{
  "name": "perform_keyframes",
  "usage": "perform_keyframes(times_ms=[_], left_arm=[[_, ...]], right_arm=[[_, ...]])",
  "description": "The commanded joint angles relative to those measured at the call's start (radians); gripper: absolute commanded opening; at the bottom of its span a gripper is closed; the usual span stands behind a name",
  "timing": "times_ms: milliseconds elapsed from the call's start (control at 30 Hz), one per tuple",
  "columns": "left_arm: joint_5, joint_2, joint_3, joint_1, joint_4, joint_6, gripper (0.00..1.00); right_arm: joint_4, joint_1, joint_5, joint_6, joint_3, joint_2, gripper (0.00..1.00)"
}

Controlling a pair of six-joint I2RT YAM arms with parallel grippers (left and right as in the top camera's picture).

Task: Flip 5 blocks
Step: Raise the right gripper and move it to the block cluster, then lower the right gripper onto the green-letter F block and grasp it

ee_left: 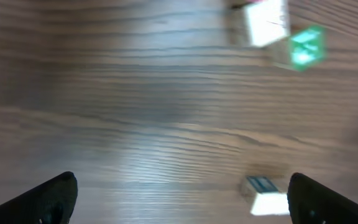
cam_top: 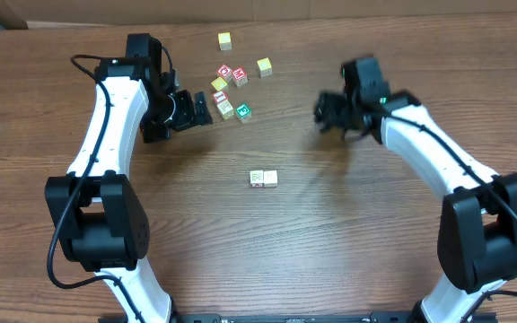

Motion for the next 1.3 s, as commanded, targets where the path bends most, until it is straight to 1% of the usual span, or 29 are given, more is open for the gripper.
perform_keyframes(times_ms=[0, 33, 100, 267, 367, 467, 567, 600, 800, 900, 1000, 1133, 1267], left_arm=[[-0.164, 0.009, 0.023, 0.011, -0.004, -0.114, 1.00], [-0.179, 0.009, 0.023, 0.016, -0.004, -0.123, 1.00], [-0.203, 0.009, 0.023, 0.025, -0.004, -0.132, 1.00], [-0.252, 0.009, 0.015, 0.067, -0.013, -0.178, 1.00], [-0.251, 0.009, 0.003, 0.102, -0.011, -0.200, 1.00], [-0.235, 0.009, -0.002, 0.128, -0.010, -0.225, 1.00], [-0.225, 0.008, -0.002, 0.134, -0.008, -0.225, 1.00], [-0.225, 0.009, -0.002, 0.134, -0.006, -0.225, 1.00], [-0.224, 0.008, -0.002, 0.134, -0.007, -0.225, 1.00], [-0.225, 0.008, -0.002, 0.134, -0.007, -0.225, 1.00], [-0.225, 0.008, -0.002, 0.134, -0.007, -0.225, 1.00], [-0.224, 0.008, -0.002, 0.134, -0.007, -0.225, 1.00], [-0.225, 0.009, -0.002, 0.134, -0.007, -0.225, 1.00]], right_arm=[[0.029, 0.034, 0.001, -0.056, 0.091, -0.029, 0.83], [0.058, 0.046, 0.006, -0.064, 0.100, -0.029, 0.85], [0.111, 0.069, 0.006, -0.079, 0.100, -0.028, 0.86], [0.183, 0.135, 0.013, -0.114, 0.100, 0.015, 0.86], [0.221, 0.175, 0.021, -0.144, 0.099, 0.068, 0.87], [0.275, 0.222, 0.100, -0.163, 0.099, 0.144, 0.89], [0.347, 0.252, 0.176, -0.166, 0.099, 0.219, 0.92], [0.398, 0.262, 0.178, -0.200, 0.099, 0.261, 0.93], [0.528, 0.284, 0.177, -0.317, 0.099, 0.360, 0.93], [0.552, 0.285, 0.178, -0.321, 0.099, 0.384, 0.92], [0.562, 0.286, 0.175, -0.321, 0.099, 0.394, 0.88], [0.571, 0.286, 0.155, -0.321, 0.099, 0.409, 0.87], [0.565, 0.286, 0.110, -0.320, 0.098, 0.417, 0.80]])
